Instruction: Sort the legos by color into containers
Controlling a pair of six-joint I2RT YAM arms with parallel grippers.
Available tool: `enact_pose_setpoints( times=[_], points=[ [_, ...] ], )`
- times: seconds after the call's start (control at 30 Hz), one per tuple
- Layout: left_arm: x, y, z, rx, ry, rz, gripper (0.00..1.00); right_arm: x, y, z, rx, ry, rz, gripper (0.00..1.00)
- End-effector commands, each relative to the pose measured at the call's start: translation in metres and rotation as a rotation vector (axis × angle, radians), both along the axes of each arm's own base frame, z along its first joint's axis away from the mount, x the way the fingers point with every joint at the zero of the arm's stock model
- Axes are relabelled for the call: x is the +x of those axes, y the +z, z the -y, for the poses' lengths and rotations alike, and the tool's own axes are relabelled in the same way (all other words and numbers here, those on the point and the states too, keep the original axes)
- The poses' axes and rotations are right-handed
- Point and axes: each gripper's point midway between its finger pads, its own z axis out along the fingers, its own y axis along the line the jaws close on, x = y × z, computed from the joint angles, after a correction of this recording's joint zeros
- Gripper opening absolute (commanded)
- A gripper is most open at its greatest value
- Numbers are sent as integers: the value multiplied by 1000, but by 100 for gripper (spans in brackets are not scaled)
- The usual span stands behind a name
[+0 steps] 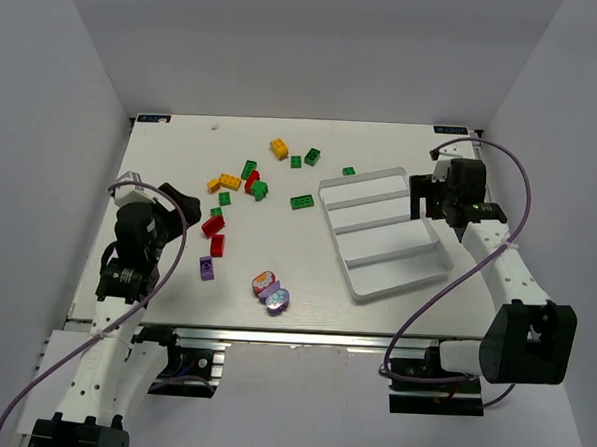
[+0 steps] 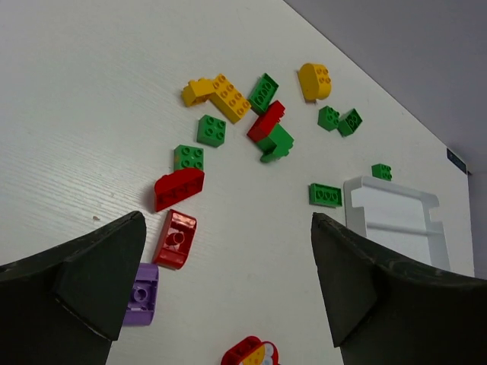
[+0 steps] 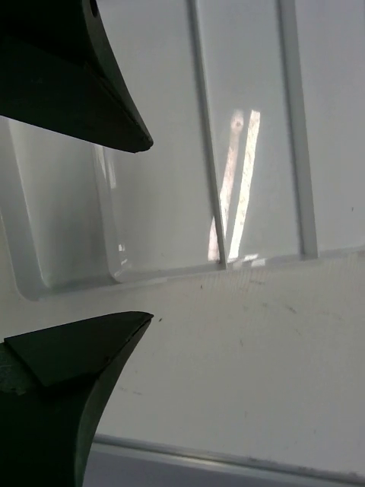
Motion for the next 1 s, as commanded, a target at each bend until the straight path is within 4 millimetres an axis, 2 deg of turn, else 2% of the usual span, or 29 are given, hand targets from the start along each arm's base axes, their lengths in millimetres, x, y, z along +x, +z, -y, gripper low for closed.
enact_pose_setpoints(
  times=[0.0, 0.03, 0.07, 0.1, 0.13, 0.17, 0.23, 0.27, 0.33, 0.4, 0.43, 0.47, 0.5, 0.53, 0.57, 0.6, 0.63, 0.7, 0.73, 0.77, 0.83, 0.87, 0.97],
  points=[
    [-10, 1, 10, -33, -52, -6, 98, 0, 26, -39, 97, 232, 68, 90],
    [-10, 0, 12, -37, -60, -5, 98, -18, 32, -70, 174, 431, 81, 90],
    [-11, -4, 15, -48, -74, -8, 98, -29, 32, -82, 109, 627, 117, 90],
    [-11, -4, 16, -54, -78, -5, 98, -54, 26, -96, 129, 778, 84, 90],
    [-11, -6, 18, -61, -82, -10, 98, -85, 30, -124, 197, 996, 111, 90],
    [-11, -7, 19, -70, -84, -13, 98, -99, 26, -132, 108, 1188, 188, 89],
    [-12, -9, 21, -83, -92, -23, 98, -124, 10, -145, 97, 1302, 161, 89],
    [-12, -10, 21, -85, -93, -26, 98, -142, -1, -160, 83, 1389, 154, 89],
    [-15, -12, 28, -101, -124, -35, 95, -160, -8, -180, 76, 1484, 156, 89],
    [-20, -17, 30, -113, -132, -51, 90, -171, -15, -195, 124, 1486, 121, 88],
    [-23, -14, 33, -124, -150, -42, 80, -159, -16, -204, 99, 1457, 147, 73],
    [-26, -16, 35, -138, -152, -47, 73, -166, -19, -221, 108, 1465, 127, 61],
    [-28, -18, 36, -145, -156, -49, 60, -161, -18, -232, 113, 1424, 112, 47],
    [-30, -17, 38, -153, -167, -46, 33, -158, -29, -239, 138, 1352, 31, 19],
    [-35, -16, 38, -166, -162, -42, 33, -160, -26, -255, 155, 1364, 39, 15],
    [-38, -16, 39, -173, -168, -44, 15, -158, -24, -264, 166, 1344, 37, 17],
    [-44, -14, 40, -179, -172, -42, 9, -154, -27, -278, 170, 1283, 6, 37],
    [-50, -12, 40, -185, -172, -44, 12, -159, -43, -286, 152, 1238, -70, 72],
    [-54, -11, 40, -188, -169, -45, 21, -160, -50, -297, 129, 1227, -106, 89],
    [-60, -14, 38, -189, -156, -60, 45, -163, -54, -301, 141, 1197, -146, 89],
    [-66, -11, 36, -186, -145, -62, 61, -171, -60, -312, 148, 1190, -187, 89],
    [-71, -15, 33, -185, -129, -84, 67, -175, -61, -317, 169, 1167, -204, 89],
    [-79, -16, 30, -184, -113, -93, 69, -179, -63, -335, 146, 1106, -164, 90]
  ],
)
